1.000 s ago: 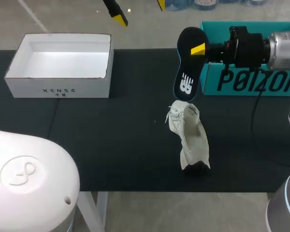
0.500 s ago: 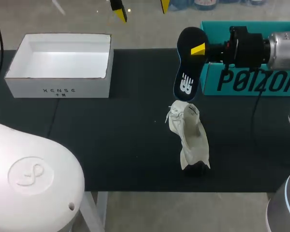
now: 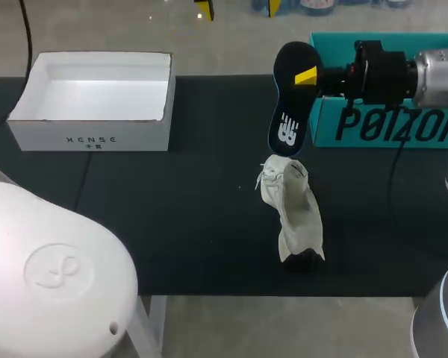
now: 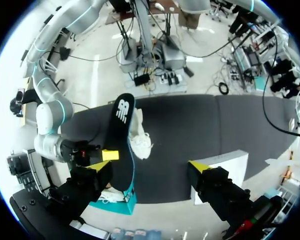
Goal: Take the shoe out of the shoebox, open the shoe tongue, remove and reinsert the insole, then place the shoe into the shoebox
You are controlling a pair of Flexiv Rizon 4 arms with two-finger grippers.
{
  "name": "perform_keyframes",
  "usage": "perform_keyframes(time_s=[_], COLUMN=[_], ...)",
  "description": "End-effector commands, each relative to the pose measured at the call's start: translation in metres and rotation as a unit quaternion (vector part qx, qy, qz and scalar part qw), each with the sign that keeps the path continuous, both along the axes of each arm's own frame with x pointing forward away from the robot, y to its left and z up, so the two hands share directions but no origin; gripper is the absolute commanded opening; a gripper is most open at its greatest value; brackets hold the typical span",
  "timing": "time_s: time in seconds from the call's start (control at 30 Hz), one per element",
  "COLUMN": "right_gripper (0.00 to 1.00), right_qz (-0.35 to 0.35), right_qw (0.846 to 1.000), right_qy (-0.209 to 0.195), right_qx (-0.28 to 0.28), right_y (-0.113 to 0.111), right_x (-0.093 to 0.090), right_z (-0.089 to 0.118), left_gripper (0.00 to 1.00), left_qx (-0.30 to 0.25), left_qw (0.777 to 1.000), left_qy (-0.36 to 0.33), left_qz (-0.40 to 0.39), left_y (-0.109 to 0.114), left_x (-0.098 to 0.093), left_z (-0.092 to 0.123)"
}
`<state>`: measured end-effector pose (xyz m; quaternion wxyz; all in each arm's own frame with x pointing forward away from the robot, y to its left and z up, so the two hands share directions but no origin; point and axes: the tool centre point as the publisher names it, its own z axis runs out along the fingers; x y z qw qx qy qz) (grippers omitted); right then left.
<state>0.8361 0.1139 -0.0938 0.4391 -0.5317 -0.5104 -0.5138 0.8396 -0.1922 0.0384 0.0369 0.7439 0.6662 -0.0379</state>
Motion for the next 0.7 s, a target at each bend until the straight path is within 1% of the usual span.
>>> perform_keyframes(time_s=[0.03,0.17,0.37,0.7], right_gripper=[0.00,0.00,0.00,0.00], right_qz=[0.000,0.000,0.000,0.000], right_qw=[1.000,1.000,1.000,1.000], right_qy=[0.001,0.001,0.001,0.001], right_qx=[-0.002,-0.002,-0.002,-0.002], right_y=[0.001,0.001,0.001,0.001], right_x=[0.000,0.000,0.000,0.000], right_z=[0.000,0.000,0.000,0.000], left_gripper=[1.00,1.00,1.00,1.00], left_qx=[0.031,0.033,0.026,0.026], left_qw=[1.000,0.999,1.000,1.000], left_qy=[-0.005,-0.009,0.003,0.003], left_qz=[-0.003,-0.006,0.004,0.004], left_y=[-0.007,-0.007,-0.003,-0.003], left_x=[0.003,0.001,-0.008,-0.008], left_z=[0.008,0.010,0.011,0.011])
